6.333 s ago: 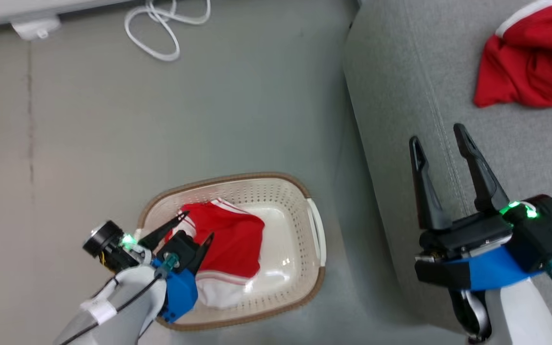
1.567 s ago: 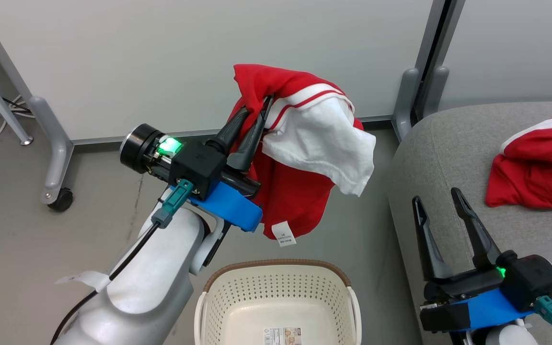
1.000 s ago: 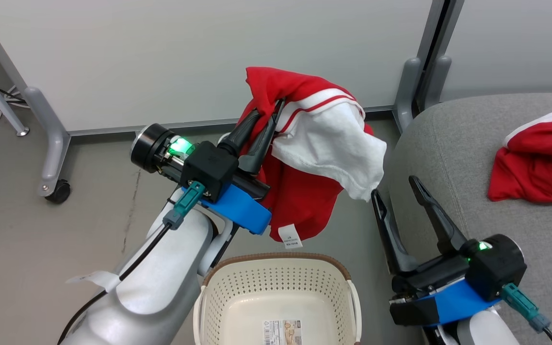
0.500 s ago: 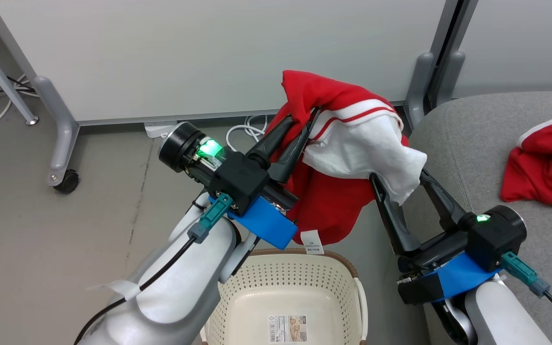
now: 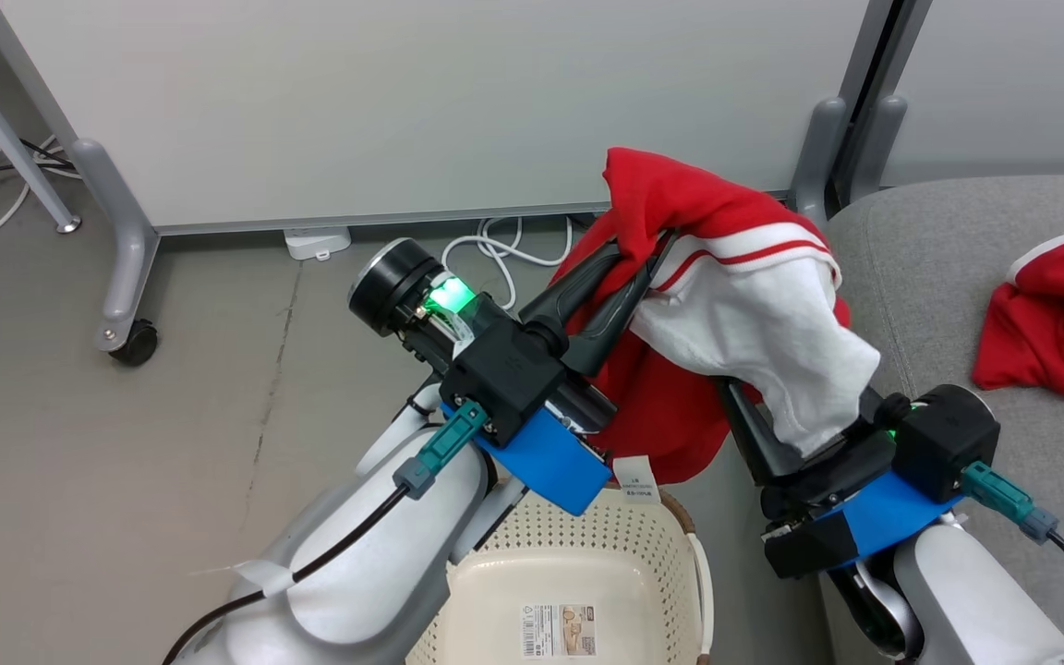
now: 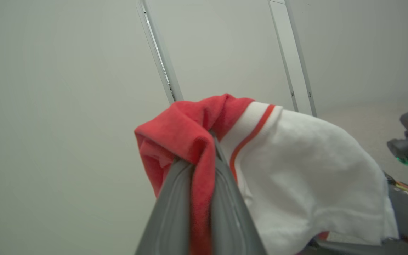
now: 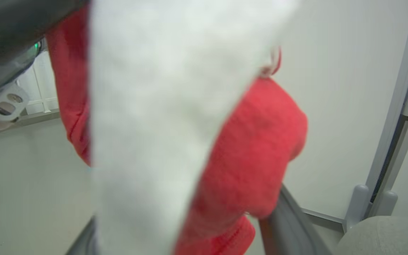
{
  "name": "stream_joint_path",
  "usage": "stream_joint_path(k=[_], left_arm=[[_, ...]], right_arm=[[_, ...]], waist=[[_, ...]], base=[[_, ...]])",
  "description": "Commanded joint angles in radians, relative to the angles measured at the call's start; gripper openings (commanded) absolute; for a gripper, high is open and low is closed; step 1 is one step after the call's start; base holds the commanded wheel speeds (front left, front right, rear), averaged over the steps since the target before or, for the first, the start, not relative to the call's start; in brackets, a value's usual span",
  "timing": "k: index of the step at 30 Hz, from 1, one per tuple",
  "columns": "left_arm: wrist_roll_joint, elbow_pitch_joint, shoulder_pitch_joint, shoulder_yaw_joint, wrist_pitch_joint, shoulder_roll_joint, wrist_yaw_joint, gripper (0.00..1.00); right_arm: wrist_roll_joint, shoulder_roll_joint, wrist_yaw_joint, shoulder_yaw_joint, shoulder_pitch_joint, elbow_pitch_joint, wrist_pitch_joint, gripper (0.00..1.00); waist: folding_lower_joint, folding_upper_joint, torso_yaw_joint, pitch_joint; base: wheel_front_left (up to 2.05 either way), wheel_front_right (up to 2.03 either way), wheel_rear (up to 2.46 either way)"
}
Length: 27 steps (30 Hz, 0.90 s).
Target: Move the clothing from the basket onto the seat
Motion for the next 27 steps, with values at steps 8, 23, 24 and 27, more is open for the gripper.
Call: stream_joint_path(k=[8,23,24,27], left_arm=[[-0.008,0.004,0.012,-0.018,-0.003,0.000,-0.007,0.00],[-0.020,0.018,0.014,-0.024,-0.003,0.010,0.003,0.00],[-0.021,0.019,0.014,-0.025,-0.004,0.010,0.003,0.00],[-0.024,0.019,0.012,-0.028,-0.004,0.010,0.005,0.00]], right_arm=[[0.016,-0.005,0.000,0.029,-0.038,-0.006,0.000,0.07],[0.016,-0.001,0.000,0.021,-0.006,-0.017,0.000,0.00],[0.015,-0.001,0.000,0.020,-0.005,-0.018,0.000,0.00],[0.016,-0.001,0.000,0.019,-0.002,-0.020,0.000,0.00]], waist=[[-0.0001,0.0000,0.007,-0.003],[-0.0001,0.0000,-0.003,-0.015],[-0.0001,0.0000,-0.003,-0.015],[-0.0001,0.0000,-0.002,-0.015]], base=[[0.00,0.00,0.00],[0.00,0.00,0.00],[0.00,0.00,0.00],[0.00,0.00,0.00]])
